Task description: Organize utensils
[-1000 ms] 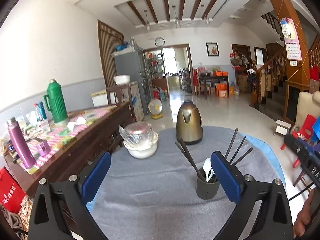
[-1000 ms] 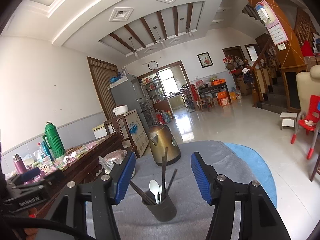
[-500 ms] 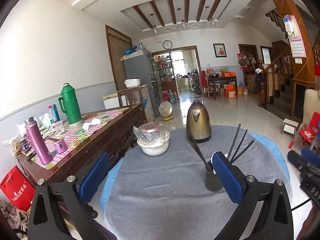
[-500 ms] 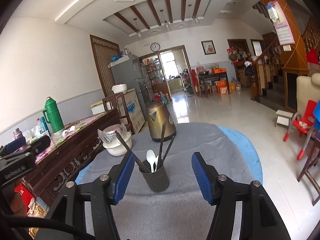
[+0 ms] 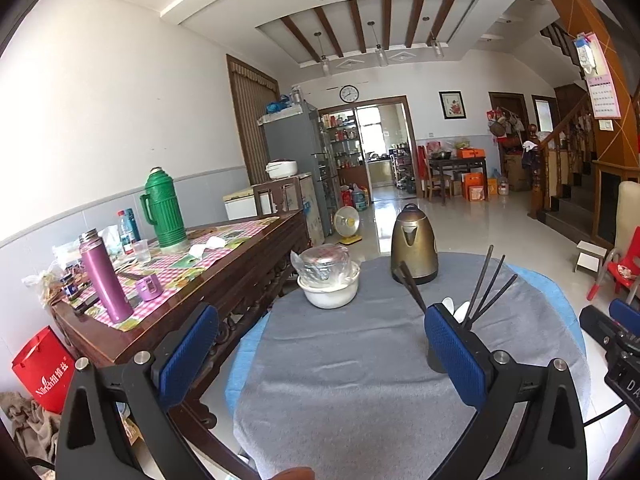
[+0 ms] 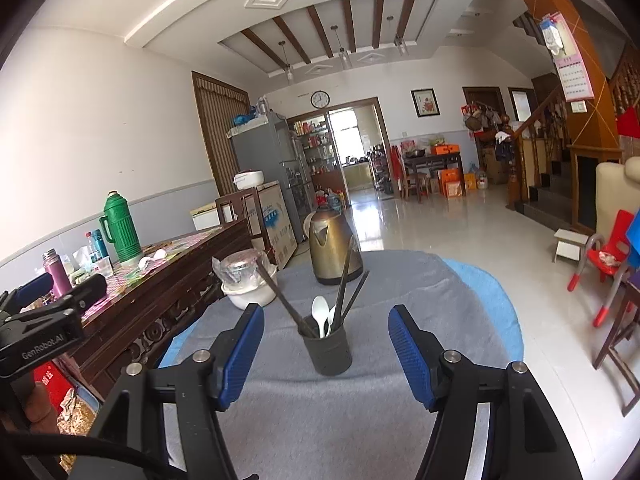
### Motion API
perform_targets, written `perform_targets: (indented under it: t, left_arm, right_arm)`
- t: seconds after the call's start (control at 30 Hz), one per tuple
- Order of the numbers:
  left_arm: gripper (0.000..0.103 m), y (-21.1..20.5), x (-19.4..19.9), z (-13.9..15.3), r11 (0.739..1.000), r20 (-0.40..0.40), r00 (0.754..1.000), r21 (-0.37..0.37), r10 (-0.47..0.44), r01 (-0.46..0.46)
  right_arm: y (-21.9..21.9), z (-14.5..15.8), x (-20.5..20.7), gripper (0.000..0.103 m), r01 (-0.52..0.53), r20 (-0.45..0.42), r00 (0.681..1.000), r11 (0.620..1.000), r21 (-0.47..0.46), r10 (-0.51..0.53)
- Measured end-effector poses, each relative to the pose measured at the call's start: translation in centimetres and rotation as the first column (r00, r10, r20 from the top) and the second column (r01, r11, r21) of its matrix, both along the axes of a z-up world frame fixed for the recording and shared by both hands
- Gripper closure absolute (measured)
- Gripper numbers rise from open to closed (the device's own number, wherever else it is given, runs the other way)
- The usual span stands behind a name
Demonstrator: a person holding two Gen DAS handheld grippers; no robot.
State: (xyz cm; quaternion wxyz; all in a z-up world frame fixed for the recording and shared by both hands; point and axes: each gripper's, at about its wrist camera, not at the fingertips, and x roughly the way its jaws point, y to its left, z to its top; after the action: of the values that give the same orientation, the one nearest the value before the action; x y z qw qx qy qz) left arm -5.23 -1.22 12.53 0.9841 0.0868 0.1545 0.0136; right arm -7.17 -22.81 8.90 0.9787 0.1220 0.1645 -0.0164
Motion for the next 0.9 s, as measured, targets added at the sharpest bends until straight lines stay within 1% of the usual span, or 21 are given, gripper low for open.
perform_targets:
  t: [0.13,0.23,0.33,0.47,0.6,0.7,0.9]
  left_arm:
    - [0.001,0.8,-0.2,-0.1,1.0,0.003,1.0,0.0,0.017,-0.017]
    - [0.001,1.5,-0.3,-0.3,1.0,0.001,1.0,-0.002,0.028,-0.028]
    - [0.001,2.0,-0.4,-0.7,0.999,-0.001,0.999,0.001,0.035,-0.035]
    - [0.001,2.5,-0.6,-1.3,0.999,-0.012,0.999,-0.008,0.041,-0.041]
    - [0.001,2.5,-0.7,-1.8,0.999,-0.026,0.999,-0.007,0.036,-0.036]
    - [0.001,2.5,-0.7,-2.2,0.999,-0.035,0.999,-0.007,0.033,-0.034]
    - [0.001,2.1,-0.8,-2.6,1.0,-0.047,0.998,-0.002,0.028,-0.028]
  right_arm:
    - [0.8,-0.3,-0.1,0.035,-0.002,-0.009,1.0,1.0,-0.014,0.002]
    - [1.3,-0.5,0.0,0.035,-0.003,-0.021,1.0,1.0,-0.005,0.003]
    - [1.9,-1.1,0.4,0.035,-0.005,-0.054,0.999,1.0,0.008,0.005]
    - [2.8,-1.8,0.9,0.035,0.0,-0.103,0.995,1.0,0.002,0.001]
    - [3.3,-2.2,1.0,0.035,0.007,-0.131,0.991,1.0,-0.014,-0.009]
    - [3.3,-2.4,1.0,0.035,0.016,-0.145,0.989,0.999,-0.031,-0.02]
    - [2.5,-2.5,0.8,0.035,0.046,-0.156,0.986,0.998,-0.031,-0.05]
